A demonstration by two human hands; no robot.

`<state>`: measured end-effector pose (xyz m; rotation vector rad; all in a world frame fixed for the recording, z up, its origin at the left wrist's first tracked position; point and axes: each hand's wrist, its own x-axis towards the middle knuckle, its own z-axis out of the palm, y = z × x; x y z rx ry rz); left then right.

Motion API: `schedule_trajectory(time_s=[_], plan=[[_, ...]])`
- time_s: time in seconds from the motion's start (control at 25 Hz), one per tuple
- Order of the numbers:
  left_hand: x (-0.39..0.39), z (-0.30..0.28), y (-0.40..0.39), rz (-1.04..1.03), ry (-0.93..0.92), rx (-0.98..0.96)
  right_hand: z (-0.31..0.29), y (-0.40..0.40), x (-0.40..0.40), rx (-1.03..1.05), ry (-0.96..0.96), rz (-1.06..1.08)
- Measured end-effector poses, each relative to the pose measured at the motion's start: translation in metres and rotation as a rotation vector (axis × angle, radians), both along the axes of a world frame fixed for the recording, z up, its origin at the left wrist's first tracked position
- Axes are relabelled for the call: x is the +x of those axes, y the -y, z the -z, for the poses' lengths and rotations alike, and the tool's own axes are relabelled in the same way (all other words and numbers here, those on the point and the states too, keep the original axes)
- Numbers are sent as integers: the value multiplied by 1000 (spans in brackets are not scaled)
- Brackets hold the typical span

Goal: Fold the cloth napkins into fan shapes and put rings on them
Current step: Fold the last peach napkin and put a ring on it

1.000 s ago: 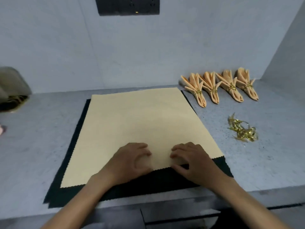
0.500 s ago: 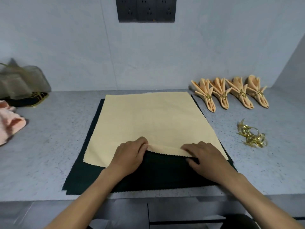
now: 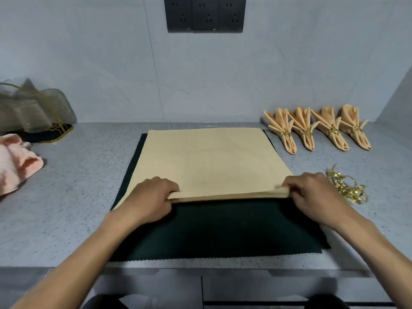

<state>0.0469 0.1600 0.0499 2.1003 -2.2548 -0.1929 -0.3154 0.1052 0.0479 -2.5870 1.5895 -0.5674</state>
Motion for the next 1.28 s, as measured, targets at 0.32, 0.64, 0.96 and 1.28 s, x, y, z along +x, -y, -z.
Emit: schedule_trajectory(time_s=[0.32,0.64,0.96,1.28], plan=[[46,-38,-30,147,-420,605,-37,-13,-22,838,-44,-151],[24,10,-10,-83,-98,-13,11,16,19,169,-52,-55],[30,30,-62,266,-185,259,15,-22,30,502,-301,-388],[11,17,-21,164,128,-287,22,-8,22,377,-46,-236]])
